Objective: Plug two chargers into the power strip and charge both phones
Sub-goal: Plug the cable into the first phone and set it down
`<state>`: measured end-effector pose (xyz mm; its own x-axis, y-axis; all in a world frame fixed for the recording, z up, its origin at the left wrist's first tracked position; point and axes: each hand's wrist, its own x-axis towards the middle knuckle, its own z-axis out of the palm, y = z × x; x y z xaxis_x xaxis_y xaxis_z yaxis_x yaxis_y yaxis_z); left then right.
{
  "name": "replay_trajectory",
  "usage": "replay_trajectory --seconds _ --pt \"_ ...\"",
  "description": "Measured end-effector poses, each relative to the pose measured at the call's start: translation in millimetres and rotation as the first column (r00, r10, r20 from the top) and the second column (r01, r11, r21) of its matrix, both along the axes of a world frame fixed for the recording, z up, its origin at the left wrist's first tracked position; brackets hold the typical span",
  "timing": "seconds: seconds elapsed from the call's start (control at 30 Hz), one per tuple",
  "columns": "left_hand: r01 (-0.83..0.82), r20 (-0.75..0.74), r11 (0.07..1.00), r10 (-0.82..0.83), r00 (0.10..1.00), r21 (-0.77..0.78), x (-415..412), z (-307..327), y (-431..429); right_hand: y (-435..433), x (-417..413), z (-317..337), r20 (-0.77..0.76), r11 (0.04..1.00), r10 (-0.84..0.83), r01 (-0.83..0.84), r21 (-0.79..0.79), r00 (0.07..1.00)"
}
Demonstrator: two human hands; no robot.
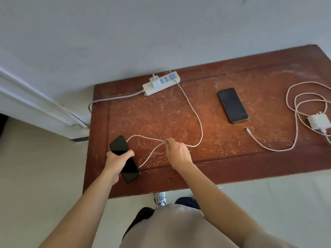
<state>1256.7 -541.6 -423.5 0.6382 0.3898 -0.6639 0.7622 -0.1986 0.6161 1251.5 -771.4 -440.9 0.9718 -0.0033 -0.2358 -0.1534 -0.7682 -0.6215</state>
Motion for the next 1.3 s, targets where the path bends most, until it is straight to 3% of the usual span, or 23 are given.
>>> replay_trajectory --seconds 0.13,0.2,0.27,0.43,0.5,0.53,0.6,0.63,0.67,0.77,0.87,0.97,1.07,1.13,1.23,1.3 --pt "0.18 0.11 0.984 -0.177 0.978 -0.014 0.2 3.0 -4.2 6.1 -6.5 -10.7 -0.086 1.0 0.016 -0.014 0.023 0.996" --pt "0.376 0.127 0.923 -0.384 0.915 0.084 8.8 0.2 -9.3 8.2 -11.1 -11.5 -0.109 0.999 0.002 0.002 0.037 0.994" --pt "0.527 0.1 0.846 -0.533 0.84 0.086 20.3 -4.3 -15.0 11.3 -16.6 -10.5 -0.109 0.998 -0.021 0.028 0.064 0.994" --pt "0.691 0.065 0.722 -0.692 0.719 0.036 40.5 -15.8 -24.2 11.6 -28.9 -7.5 -0.251 0.943 -0.224 0.275 0.189 0.942" --pt "0.768 0.064 0.633 -0.774 0.63 0.095 47.0 -20.7 -24.1 12.5 -33.8 -9.0 -0.326 0.863 -0.317 0.413 0.29 0.891" --pt "0.797 0.066 0.593 -0.805 0.589 0.114 49.6 -22.9 -24.4 13.8 -35.9 -9.5 -0.379 0.776 -0.373 0.508 0.373 0.847" --pt "0.847 0.062 0.513 -0.858 0.51 0.137 52.3 -24.6 -26.2 16.7 -39.8 -10.8 -0.473 0.495 -0.485 0.677 0.545 0.735" --pt "0.866 0.054 0.478 -0.878 0.475 0.15 52.7 -25.2 -26.8 18.1 -42.9 -10.5 -0.481 0.41 -0.532 0.709 0.574 0.697" --pt "0.874 0.045 0.457 -0.889 0.456 0.161 52.6 -26.0 -26.8 18.6 -47.4 -9.4 -0.437 0.447 -0.573 0.711 0.542 0.693" --pt "0.852 0.037 0.487 -0.871 0.49 0.191 50.1 -28.1 -23.7 16.6 -66.5 -13.7 -0.243 0.773 -0.578 0.618 0.145 0.779" --pt "0.785 0.042 0.58 -0.809 0.586 0.217 47.8 -29.4 -17.2 17.8 -83.9 -17.4 -0.254 0.824 -0.56 0.562 -0.069 0.789" --pt "0.692 0.073 0.702 -0.709 0.701 0.169 46.3 -31.2 -10.9 19.9 -89.4 -15.8 -0.297 0.879 -0.464 0.477 -0.032 0.835" --pt "0.579 0.102 0.812 -0.584 0.805 0.077 45.5 -32.6 -7.2 26.5 -90.7 -12.3 -0.364 0.988 -0.136 0.152 0.015 0.921" --pt "0.521 0.11 0.853 -0.521 0.846 0.027 44.1 -30.9 -6.0 33.6 -90.1 -18.2 -0.356 1.0 0.011 -0.003 0.022 0.935" --pt "0.434 0.14 0.901 -0.43 0.892 -0.001 38.1 -26.9 -0.2 39.7 -86.0 -24.0 -0.362 0.989 -0.053 0.099 0.11 0.931" --pt "0.348 0.192 0.937 -0.336 0.922 -0.031 31.9 -22.8 8.6 41.6 -79.1 -22.6 -0.428 0.893 -0.21 0.351 0.282 0.879"
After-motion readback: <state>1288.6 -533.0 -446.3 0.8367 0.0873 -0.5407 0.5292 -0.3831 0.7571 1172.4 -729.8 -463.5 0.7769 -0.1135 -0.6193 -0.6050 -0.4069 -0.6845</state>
